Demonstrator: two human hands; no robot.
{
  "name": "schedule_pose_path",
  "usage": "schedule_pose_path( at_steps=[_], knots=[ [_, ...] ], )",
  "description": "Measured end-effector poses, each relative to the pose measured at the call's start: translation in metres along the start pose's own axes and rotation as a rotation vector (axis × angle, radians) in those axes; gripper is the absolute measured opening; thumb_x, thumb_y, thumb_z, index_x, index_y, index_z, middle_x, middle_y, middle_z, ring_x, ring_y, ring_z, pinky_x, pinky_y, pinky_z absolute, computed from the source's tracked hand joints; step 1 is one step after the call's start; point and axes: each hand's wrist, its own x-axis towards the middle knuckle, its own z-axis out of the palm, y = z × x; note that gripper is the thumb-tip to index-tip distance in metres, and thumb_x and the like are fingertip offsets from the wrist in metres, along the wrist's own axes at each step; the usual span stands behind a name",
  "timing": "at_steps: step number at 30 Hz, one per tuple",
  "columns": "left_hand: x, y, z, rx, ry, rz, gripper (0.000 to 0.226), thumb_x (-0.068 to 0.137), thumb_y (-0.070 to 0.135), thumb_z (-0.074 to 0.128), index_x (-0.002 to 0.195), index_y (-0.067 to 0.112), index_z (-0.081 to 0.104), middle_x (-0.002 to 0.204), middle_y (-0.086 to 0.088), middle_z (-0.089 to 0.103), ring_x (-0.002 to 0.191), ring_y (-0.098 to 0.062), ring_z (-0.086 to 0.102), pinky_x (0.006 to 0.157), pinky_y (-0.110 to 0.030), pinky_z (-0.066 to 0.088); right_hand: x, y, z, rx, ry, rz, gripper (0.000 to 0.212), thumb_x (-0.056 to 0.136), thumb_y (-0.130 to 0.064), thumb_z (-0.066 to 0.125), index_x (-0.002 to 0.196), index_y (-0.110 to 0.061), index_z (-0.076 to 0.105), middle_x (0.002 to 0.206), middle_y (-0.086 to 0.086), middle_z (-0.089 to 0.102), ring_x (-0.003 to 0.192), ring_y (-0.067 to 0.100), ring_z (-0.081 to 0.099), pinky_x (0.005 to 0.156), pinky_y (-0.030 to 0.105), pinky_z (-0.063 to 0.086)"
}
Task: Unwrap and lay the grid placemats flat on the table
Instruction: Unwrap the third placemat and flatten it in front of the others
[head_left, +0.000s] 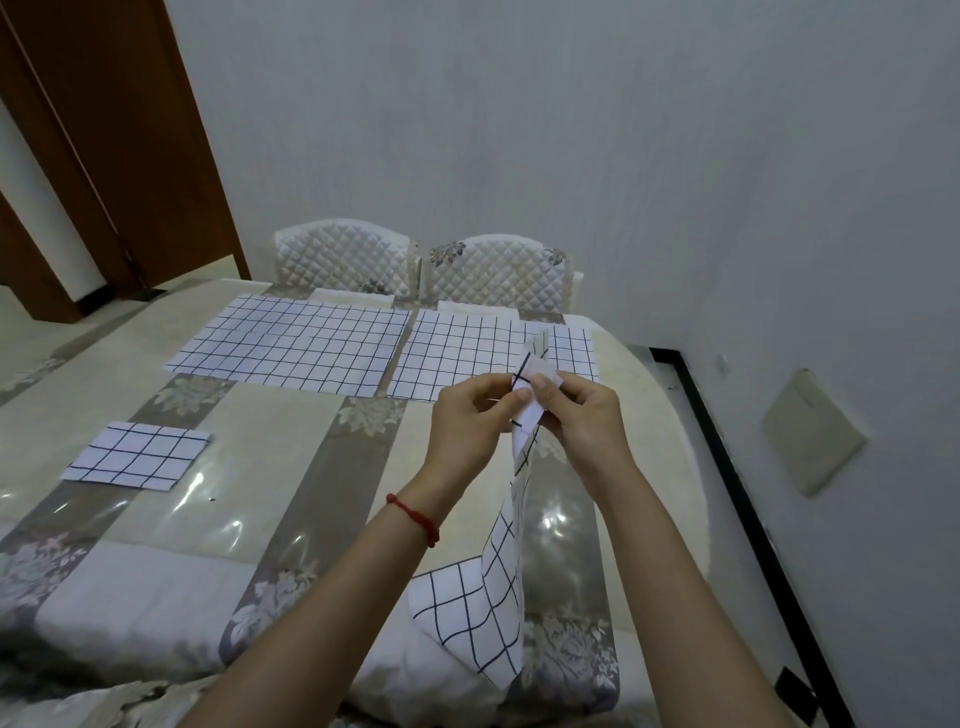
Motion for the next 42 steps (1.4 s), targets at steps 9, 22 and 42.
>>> schedule_pose_path(
  at_steps=[9,22,42],
  knots=[
    [0.001,0.000,-0.002,-0.128,0.061,-0.102,0.019,0.088,0.012,0.057,0.078,0.020,0.070,0.075,0.000,0.071,0.069,-0.013,0.070,0.057,-0.018,0.054,-0.003,0.005,0.001,0.044,0.000,0.014,0.020,0.090,-0.008,0.053,0.101,0.003,0.066,0.094,0.019,0.070,0.091,0.029,0.068,0.087,0.036,0.055],
    [0.010,-0.010,-0.007,-0.018,0.103,-0.101,0.016,0.086,0.017,0.061,0.073,0.012,0.070,0.076,-0.014,0.068,0.074,-0.023,0.062,0.074,-0.042,0.053,0.008,0.012,0.006,-0.055,0.052,-0.028,0.018,0.091,-0.007,0.051,0.081,-0.004,0.064,0.074,0.009,0.062,0.071,0.017,0.060,0.064,0.017,0.054],
    [0.156,-0.026,-0.112,0.167,0.354,-0.129,0.015,0.083,0.022,0.063,0.073,0.011,0.060,0.077,-0.011,0.056,0.076,-0.020,0.050,0.072,-0.034,0.042,0.137,-0.001,-0.087,-0.424,0.534,0.003,0.025,0.090,-0.016,0.054,0.067,-0.008,0.057,0.048,0.003,0.055,0.036,0.012,0.056,0.041,0.020,0.047]
  ],
)
